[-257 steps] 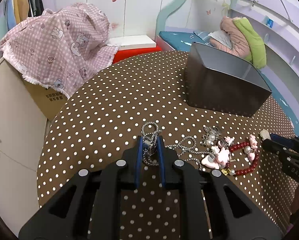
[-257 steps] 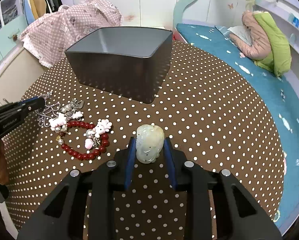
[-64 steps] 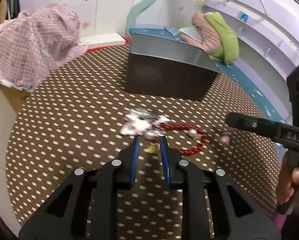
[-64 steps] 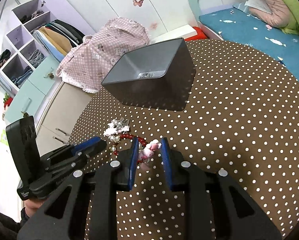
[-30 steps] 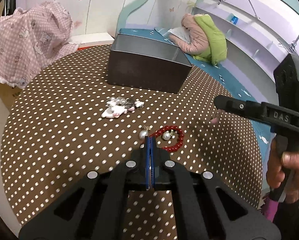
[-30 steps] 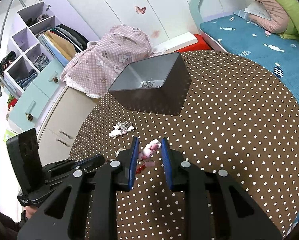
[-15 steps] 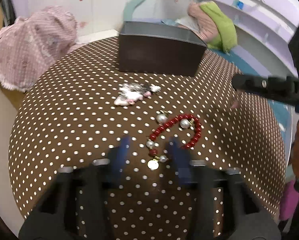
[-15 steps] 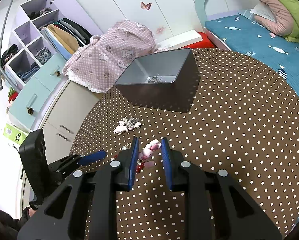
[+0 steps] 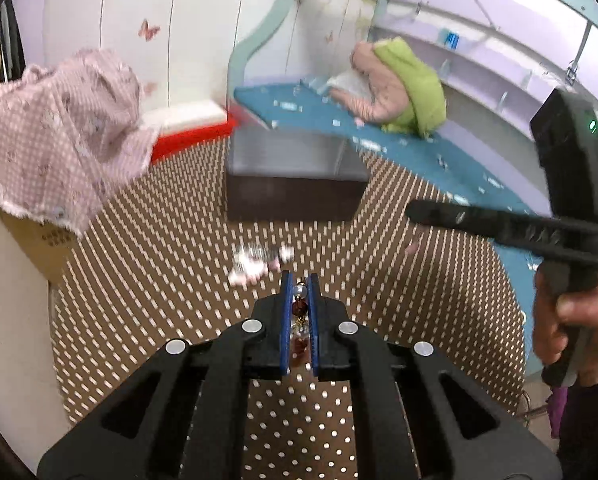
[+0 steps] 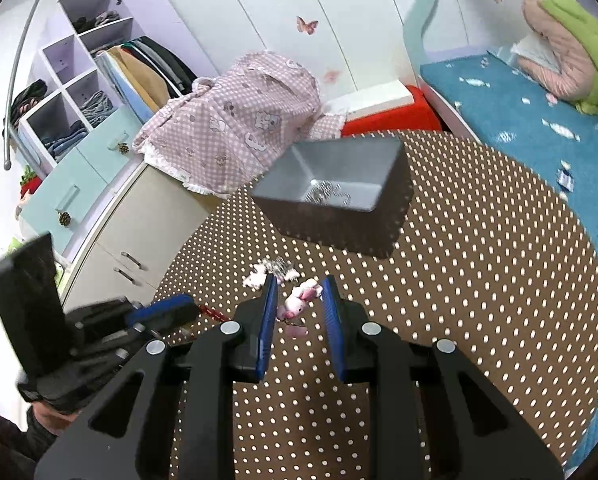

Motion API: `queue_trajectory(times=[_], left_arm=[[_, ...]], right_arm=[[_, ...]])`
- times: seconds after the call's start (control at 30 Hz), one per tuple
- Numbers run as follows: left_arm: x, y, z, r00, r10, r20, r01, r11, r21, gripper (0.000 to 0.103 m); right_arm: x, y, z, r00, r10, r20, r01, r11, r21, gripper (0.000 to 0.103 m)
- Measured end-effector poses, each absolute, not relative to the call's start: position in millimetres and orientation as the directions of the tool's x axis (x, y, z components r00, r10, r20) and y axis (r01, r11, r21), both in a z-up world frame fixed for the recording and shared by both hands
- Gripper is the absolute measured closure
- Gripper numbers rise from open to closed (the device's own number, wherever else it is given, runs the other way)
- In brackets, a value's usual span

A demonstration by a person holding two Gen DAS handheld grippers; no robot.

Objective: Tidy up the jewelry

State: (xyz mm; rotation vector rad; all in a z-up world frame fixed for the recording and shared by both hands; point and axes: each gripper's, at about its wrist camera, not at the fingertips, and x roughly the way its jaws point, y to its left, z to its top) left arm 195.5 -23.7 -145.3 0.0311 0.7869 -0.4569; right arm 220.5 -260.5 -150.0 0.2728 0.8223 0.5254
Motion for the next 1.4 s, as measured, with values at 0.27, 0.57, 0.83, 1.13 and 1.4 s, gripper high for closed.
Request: queue_trajectory(times=[0.27, 0.57, 0.83, 1.13, 1.4], left_arm=[[205.1, -16.6, -85.5, 0.703, -0.387, -0.597, 0.417, 0.904, -0.095, 0.096], [222.4, -13.0, -35.4, 0.751, -0.412, -0.516, 0.441, 0.895, -0.073, 0.095], [268.8, -19.6, -14.3, 0.748, -0.45, -0.488, 0.457, 0.882, -0.114, 0.095], [341.5, -52.5, -41.9, 0.675, -0.465, -0.573, 0.458, 0.873, -0.168, 0.095], [378.1, -64.5, -92.6, 0.602, -0.416, -0.681, 0.41, 0.894, -0.183, 0.075]], right_arm=[[232.9, -246.3, -114.7, 0.625, 0.5, -0.599, -0.393, 0.865, 0.311, 0.082], [251.3, -238.0, -85.8, 0.69, 0.441, -0.573, -0.405, 0.892, 0.198, 0.082], [282.7, -222.9, -77.0, 0.727, 0.371, -0.578, -0.396, 0.914, 0.088, 0.082], [334.9, -221.2, -110.8, 0.669, 0.332, -0.665, -0.367, 0.926, 0.093, 0.082], [361.1, -226.2, -144.9, 0.596, 0.301, -0.744, -0.327, 0.938, 0.116, 0.071]])
